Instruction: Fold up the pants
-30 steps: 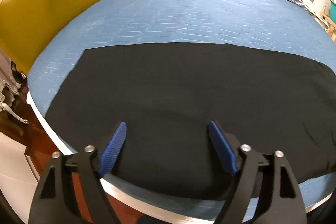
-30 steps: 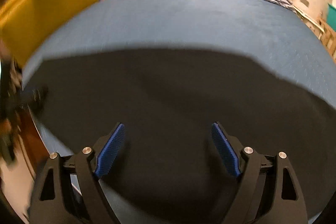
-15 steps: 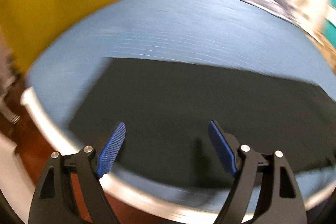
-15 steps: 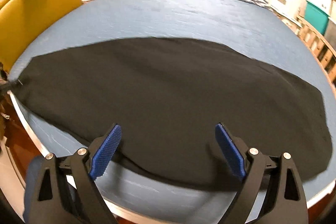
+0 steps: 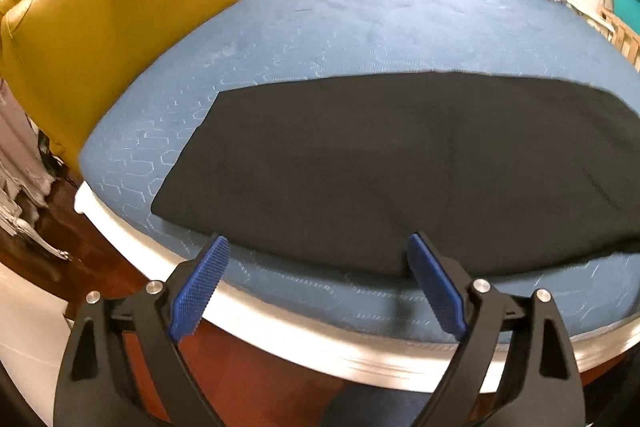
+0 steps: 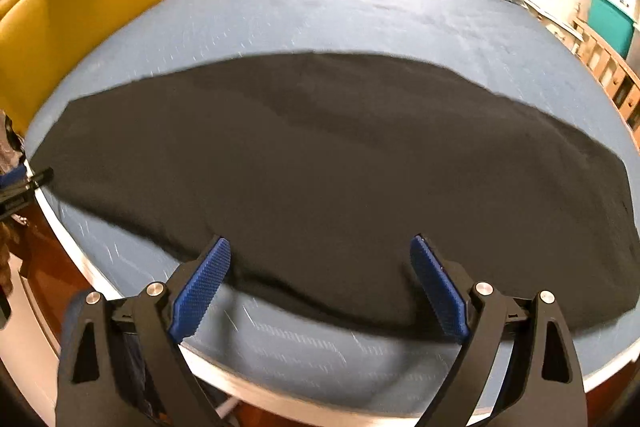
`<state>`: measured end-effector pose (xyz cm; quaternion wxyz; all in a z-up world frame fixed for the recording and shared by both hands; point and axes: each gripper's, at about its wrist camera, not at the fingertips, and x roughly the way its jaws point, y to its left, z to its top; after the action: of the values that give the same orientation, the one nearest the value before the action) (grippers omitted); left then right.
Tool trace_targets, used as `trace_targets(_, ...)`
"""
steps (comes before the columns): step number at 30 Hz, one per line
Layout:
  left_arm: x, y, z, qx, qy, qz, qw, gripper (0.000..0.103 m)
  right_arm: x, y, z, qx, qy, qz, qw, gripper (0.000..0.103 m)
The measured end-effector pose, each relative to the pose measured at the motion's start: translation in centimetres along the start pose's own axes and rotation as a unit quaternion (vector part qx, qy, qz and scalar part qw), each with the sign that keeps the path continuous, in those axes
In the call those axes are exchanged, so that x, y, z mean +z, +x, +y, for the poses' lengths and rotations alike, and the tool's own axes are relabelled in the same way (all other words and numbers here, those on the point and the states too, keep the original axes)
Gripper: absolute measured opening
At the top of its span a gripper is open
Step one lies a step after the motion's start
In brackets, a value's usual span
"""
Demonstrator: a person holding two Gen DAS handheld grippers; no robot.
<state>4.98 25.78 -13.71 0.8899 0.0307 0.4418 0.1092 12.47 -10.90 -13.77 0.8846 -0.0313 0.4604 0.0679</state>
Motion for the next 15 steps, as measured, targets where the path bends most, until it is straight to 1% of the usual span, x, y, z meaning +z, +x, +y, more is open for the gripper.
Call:
trace_targets(1,0.2,0.1,0.1,-0.001,-0.006,0.002,1.0,0.091,0.3,0.0,0.7,-0.001,-0.006,-0.003,1.0,0.088)
trace_targets(4,0.4,0.3,-0.5,0.008,0.002,0.0,1.0,0.091,3.2,0.9,2.0,0.001,-0.032,-0.016,0.999,0.088)
trace_targets(5,0.6,0.7,-0.8,0.009,0.004,0.0,1.0,0.091,4.4,1.7,2.1,0.002,-0.041,-0.013,0.999,0.088)
trace_targets(6,0.7,1.1,-0.7,0.008,0.006,0.003,1.0,0.091,5.7,3.0,2.6,0.004,-0.054,-0.002,0.999,0.088)
trace_targets(9,1.3,2.6,-0.4,0.026,0.013,0.013,0.9995,0.091,8.1,6.6,3.2,0.003,-0.079,0.026,0.997,0.088)
trace_targets(10,1.4,3.2,0.0,0.03,0.012,0.017,0.9993,0.091,8.8,8.1,3.1,0.003,-0.088,0.043,0.995,0.088)
trace_targets(11,1.7,3.7,0.4,0.035,0.011,0.02,0.9991,0.092,9.1,8.9,3.1,-0.005,-0.092,0.05,0.994,0.088)
trace_targets(12,1.6,3.8,0.8,0.039,0.01,0.02,0.999,0.092,9.7,10.1,2.6,-0.012,-0.095,0.057,0.994,0.088)
trace_targets(14,1.9,4.0,1.6,0.048,0.009,0.022,0.9986,0.092,10.7,10.9,1.5,-0.001,-0.082,0.054,0.995,0.09)
trace_targets(15,2.0,4.2,2.2,0.055,0.009,0.024,0.9981,0.092,11.3,11.3,1.0,-0.007,-0.077,0.052,0.996,0.09)
